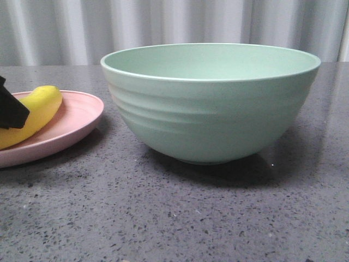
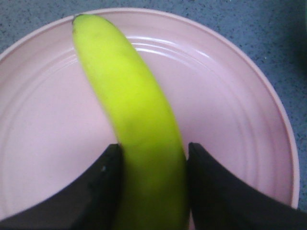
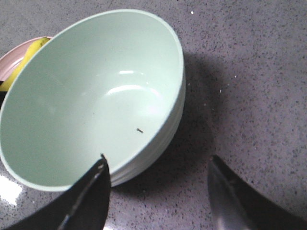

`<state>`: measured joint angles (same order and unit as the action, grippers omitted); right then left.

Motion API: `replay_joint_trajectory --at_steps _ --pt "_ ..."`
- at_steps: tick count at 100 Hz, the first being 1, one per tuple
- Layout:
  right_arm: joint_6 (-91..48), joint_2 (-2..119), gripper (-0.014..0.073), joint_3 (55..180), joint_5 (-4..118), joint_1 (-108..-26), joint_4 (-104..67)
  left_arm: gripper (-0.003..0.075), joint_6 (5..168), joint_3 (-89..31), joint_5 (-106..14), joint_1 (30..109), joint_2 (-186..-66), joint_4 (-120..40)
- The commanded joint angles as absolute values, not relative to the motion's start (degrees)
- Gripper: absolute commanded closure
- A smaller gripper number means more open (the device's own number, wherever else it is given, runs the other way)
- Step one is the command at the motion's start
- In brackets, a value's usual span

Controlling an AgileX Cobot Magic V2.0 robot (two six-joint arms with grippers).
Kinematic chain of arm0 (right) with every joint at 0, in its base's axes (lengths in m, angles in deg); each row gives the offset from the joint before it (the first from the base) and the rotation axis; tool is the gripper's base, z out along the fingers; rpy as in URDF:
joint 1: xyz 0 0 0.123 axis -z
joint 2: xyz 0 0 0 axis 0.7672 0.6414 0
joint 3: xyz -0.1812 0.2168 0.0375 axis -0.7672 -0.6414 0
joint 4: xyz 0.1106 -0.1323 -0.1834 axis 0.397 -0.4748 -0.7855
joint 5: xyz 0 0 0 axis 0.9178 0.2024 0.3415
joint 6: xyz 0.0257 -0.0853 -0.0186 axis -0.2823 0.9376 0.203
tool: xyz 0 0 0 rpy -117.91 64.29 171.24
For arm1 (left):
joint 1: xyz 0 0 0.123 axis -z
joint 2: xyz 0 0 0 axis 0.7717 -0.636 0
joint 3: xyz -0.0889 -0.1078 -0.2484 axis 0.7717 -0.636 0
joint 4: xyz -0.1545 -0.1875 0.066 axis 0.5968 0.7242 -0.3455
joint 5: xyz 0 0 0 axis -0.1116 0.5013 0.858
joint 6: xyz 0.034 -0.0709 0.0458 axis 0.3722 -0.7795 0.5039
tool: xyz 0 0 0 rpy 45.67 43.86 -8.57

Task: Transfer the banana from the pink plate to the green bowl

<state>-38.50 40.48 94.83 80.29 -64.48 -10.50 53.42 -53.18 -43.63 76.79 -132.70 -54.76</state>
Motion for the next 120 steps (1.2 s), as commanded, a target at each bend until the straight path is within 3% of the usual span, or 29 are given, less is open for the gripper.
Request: replay_joint_trajectory --at_steps 1,32,79,120 --pt "-37.46 41.03 0.0218 98.51 76.78 -64.73 -9.62 0.0550 53.41 -50.37 -47.09 77.30 -131.64 -54.21" --pt "-37.10 47.82 0.0218 109.87 81.36 -66.52 -8.01 0.0550 53.54 -41.90 -40.59 79.98 -126.60 -54.21" --pt "-37.10 65.20 0.0218 121.12 76.26 -76.84 6.89 0.0550 53.54 -37.40 -43.18 99.53 -124.69 -53.47" --pt "-37.10 71.13 0.0218 121.24 71.90 -76.97 16.73 0.0550 53.54 -37.40 -45.82 101.31 -124.69 -50.98"
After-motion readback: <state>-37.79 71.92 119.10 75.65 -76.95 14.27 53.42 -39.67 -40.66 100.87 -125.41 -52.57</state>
